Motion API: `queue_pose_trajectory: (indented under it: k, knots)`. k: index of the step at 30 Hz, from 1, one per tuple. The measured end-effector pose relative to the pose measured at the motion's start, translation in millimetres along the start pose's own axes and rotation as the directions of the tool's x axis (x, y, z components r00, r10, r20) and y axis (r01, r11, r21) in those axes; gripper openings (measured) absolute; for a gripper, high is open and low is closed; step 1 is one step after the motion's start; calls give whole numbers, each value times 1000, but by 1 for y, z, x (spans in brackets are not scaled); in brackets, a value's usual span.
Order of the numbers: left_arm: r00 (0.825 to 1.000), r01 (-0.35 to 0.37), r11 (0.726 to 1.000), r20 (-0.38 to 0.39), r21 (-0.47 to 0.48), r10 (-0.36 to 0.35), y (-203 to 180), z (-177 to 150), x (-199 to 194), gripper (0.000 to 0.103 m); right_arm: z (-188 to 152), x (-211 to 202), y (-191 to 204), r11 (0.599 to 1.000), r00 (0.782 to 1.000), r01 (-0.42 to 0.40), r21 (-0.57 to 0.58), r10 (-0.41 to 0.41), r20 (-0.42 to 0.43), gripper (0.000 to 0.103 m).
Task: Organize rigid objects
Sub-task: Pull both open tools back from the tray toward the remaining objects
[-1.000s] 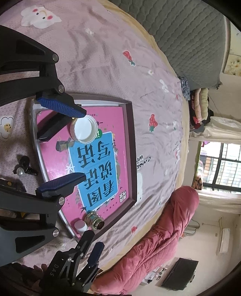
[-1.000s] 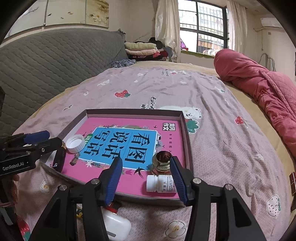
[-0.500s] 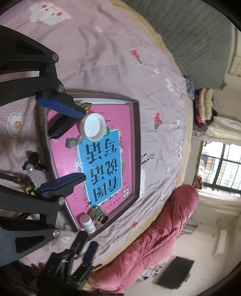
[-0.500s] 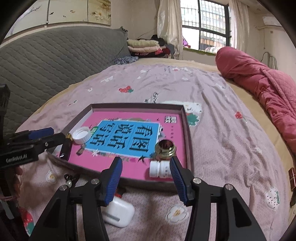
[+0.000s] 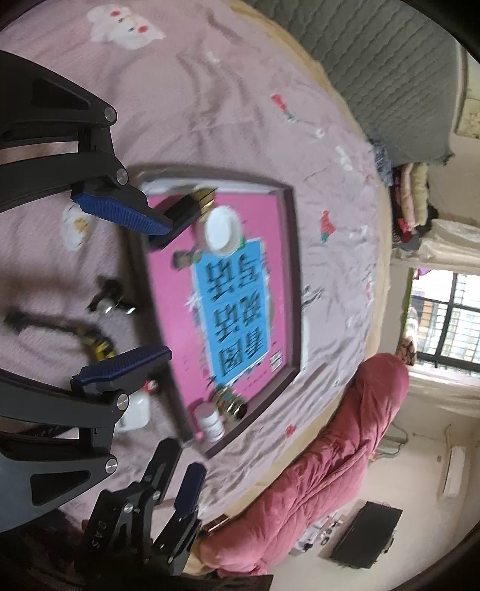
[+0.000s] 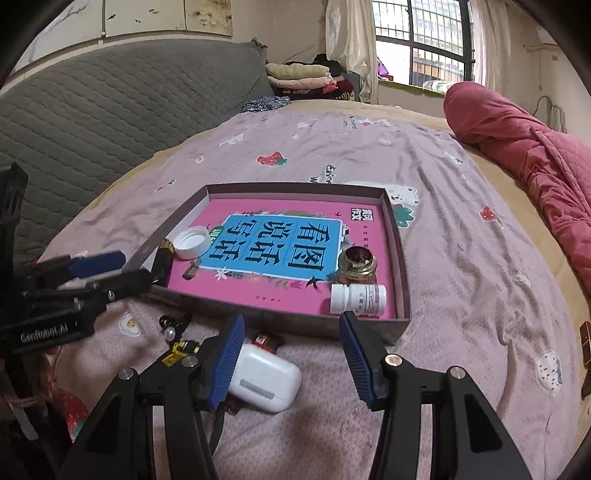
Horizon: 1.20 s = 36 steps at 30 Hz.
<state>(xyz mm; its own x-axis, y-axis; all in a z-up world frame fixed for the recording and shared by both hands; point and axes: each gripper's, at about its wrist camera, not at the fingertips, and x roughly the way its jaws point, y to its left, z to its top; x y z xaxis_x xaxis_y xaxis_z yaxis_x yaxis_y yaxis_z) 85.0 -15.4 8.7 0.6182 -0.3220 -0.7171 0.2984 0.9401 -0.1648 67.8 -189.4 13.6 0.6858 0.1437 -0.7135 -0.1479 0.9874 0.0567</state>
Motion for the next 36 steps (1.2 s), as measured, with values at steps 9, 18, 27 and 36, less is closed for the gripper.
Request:
queue_pose_trajectory:
  k: [9, 18, 27, 36]
  knots:
    - [1000, -12, 998, -22, 59, 13, -20, -13, -7, 64, -8, -8, -1, 1000, 1000, 2, 12, -2, -21, 53]
    - [999, -15, 997, -32, 73, 17, -21, -16, -10, 64, -16, -10, -1, 1000, 999, 6, -2, -6, -48, 53]
    - [998, -9, 996, -56, 88, 14, -21, -22, -14, 64, -24, -10, 7, 996, 997, 42, -77, -47, -66, 53]
    - [998, -9, 993, -66, 120, 17, -26, -31, -21, 64, -37, -13, 19, 987, 995, 45, -155, -58, -82, 53]
